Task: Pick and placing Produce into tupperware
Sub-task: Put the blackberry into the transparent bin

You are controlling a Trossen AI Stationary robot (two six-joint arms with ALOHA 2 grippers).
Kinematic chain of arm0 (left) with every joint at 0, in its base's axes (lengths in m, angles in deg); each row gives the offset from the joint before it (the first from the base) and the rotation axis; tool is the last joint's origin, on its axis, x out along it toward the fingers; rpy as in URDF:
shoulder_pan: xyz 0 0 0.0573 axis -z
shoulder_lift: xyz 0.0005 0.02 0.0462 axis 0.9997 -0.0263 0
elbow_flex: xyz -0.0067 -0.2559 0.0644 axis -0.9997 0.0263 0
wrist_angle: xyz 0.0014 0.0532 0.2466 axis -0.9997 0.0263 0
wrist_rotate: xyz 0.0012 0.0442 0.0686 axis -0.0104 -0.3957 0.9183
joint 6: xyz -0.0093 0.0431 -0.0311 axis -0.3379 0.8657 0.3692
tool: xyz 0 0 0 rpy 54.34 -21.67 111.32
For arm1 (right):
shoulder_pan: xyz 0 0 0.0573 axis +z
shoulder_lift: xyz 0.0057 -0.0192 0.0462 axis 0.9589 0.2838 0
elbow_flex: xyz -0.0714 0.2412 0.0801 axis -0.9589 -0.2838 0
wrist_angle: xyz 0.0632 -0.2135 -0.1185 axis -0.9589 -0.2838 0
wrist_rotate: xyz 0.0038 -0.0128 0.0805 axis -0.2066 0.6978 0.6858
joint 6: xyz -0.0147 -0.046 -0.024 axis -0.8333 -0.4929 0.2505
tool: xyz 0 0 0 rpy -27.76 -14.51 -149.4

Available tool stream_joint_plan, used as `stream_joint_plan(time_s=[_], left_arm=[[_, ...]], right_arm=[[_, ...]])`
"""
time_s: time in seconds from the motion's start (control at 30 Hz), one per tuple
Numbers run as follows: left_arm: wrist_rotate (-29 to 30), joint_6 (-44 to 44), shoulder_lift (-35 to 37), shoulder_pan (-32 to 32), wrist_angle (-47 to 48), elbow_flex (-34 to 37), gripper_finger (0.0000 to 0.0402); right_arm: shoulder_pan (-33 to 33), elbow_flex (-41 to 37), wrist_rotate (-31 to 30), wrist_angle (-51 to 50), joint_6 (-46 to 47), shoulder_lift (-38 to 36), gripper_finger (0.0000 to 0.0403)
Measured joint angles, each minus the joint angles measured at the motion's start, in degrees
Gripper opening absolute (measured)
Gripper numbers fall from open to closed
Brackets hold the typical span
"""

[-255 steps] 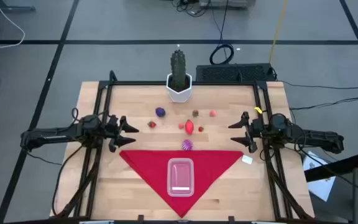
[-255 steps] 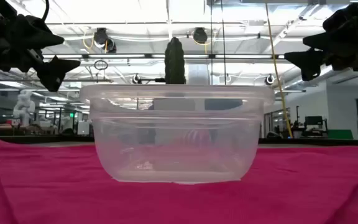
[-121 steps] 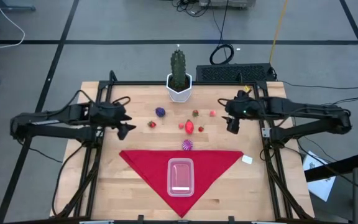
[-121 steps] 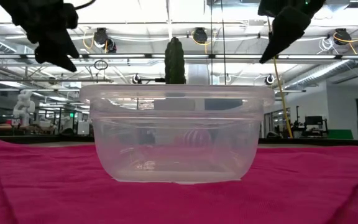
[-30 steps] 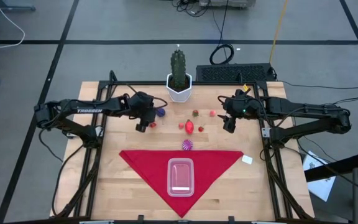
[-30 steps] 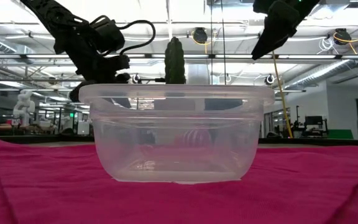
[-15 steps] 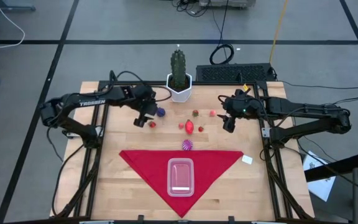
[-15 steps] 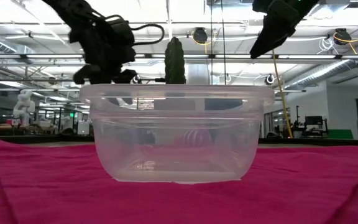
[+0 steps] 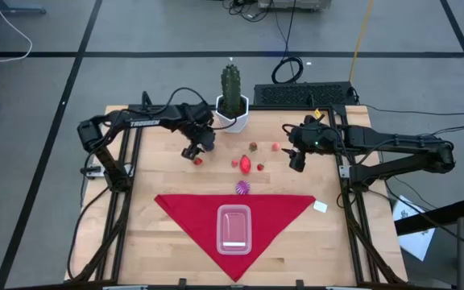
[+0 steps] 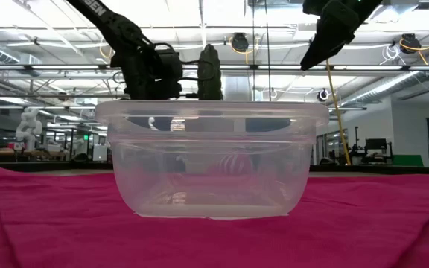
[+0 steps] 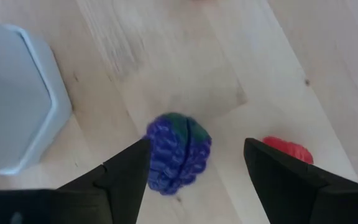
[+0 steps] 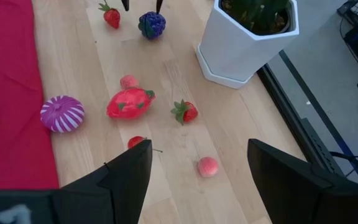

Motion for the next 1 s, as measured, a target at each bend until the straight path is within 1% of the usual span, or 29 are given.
stream_joint_plan(time_s=[0.27, 0.4, 0.7, 1.0], left_arm=[[-0.26, 1.75, 0.00, -0.88, 0.24, 0.02, 0.0266], [-2.23, 2.87, 0.00, -1.32, 0.22, 0.02, 0.0266], [-1.98, 4.66, -0.05, -2.62, 0.18, 0.04, 0.0266], [-1.13, 7.29, -2.65, -4.03, -0.42, 0.20, 0.0266]], right_arm=[[0.00, 0.00, 0.00, 0.02, 0.00, 0.00, 0.0254], [0.00, 0.00, 0.02, 0.02, 0.23, 0.00, 0.0254], [0.00, -0.01, 0.02, 0.02, 1.51, 0.00, 0.0254], [0.02, -0.02, 0.02, 0.05, 1.51, 0.02, 0.0254]])
